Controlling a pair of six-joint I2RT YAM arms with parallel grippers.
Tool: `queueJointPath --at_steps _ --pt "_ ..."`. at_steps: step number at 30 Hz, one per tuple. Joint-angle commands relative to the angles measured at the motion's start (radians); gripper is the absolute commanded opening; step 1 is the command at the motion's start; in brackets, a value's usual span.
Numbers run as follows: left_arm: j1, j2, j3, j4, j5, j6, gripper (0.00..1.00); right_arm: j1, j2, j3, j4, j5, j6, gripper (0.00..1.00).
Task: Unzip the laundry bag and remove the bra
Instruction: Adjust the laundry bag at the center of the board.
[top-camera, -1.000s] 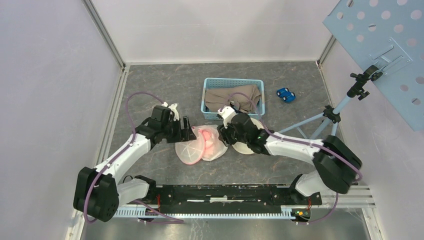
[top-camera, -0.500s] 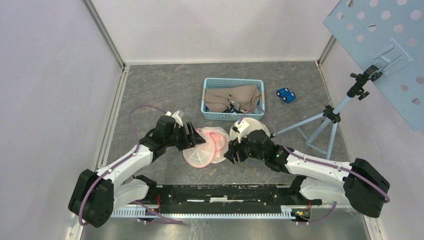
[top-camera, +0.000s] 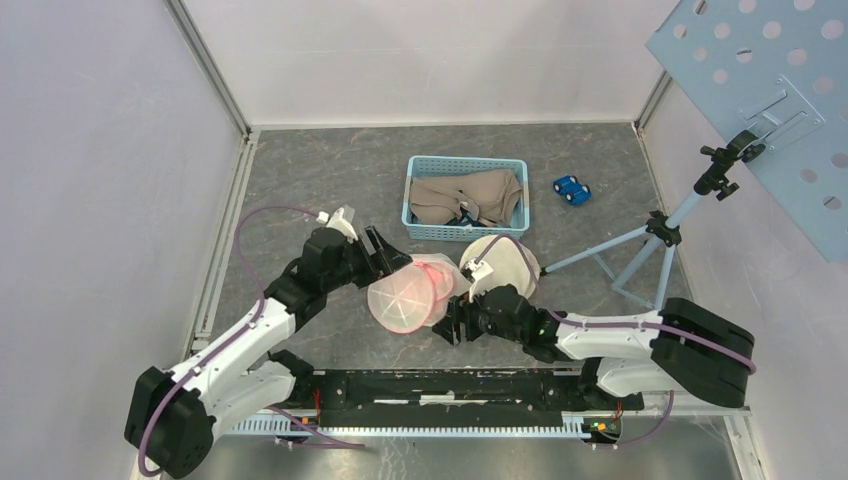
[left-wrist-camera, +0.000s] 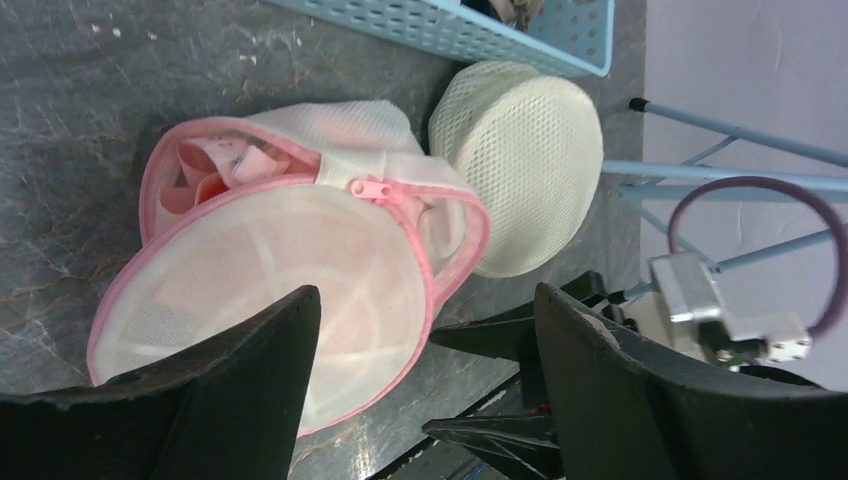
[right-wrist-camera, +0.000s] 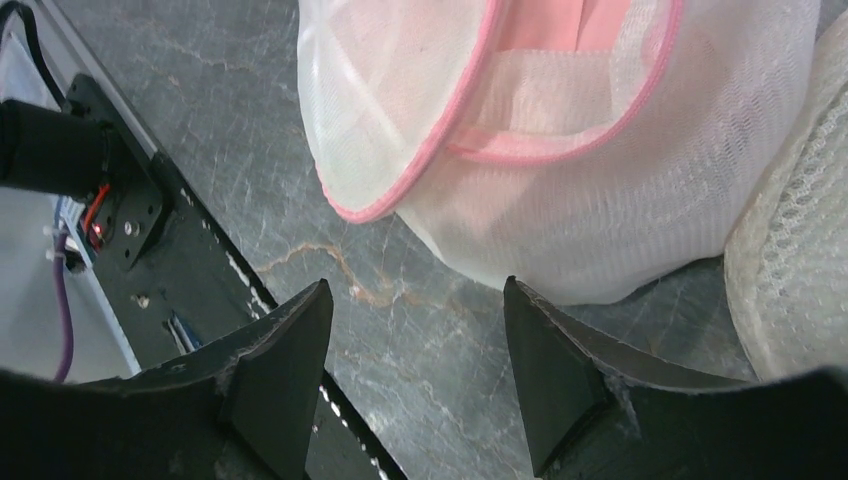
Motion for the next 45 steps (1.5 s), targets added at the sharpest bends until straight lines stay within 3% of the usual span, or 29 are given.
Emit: queueJointPath --at_steps 1,9,14,21,26,36,41,45 --pt "0.000 -0.021 0.064 -0.076 -0.060 0.047 0.85 0.005 0.069 -0.006 0.214 0.040 0.066 0.70" --pt "0.002 -0.051 0.131 -0.220 -0.133 0.173 0.88 0.017 0.193 0.082 0.299 -0.004 0.077 0.68" --pt "0.002 -0.055 0.149 -0.279 -0.129 0.226 0.88 0.018 0.219 0.113 0.335 -0.034 0.094 0.61" --pt "-0.030 -0.069 0.146 -0.351 -0.125 0.343 0.89 0.014 0.137 0.142 0.149 0.085 0.007 0.58" --pt "-0.188 -0.052 0.172 -0.397 -0.221 0.437 0.89 -0.004 0.082 0.133 0.043 0.161 -0.038 0.57" --pt "-0.509 0.018 0.200 -0.471 -0.444 0.535 0.89 -0.093 -0.041 0.087 -0.073 0.152 -0.089 0.57" --pt "-0.707 0.117 0.244 -0.485 -0.682 0.525 0.89 -0.124 -0.069 0.098 -0.152 0.130 -0.132 0.57" --pt "-0.853 0.287 0.339 -0.574 -0.975 0.476 0.91 -0.139 -0.085 0.098 -0.178 0.108 -0.142 0.58"
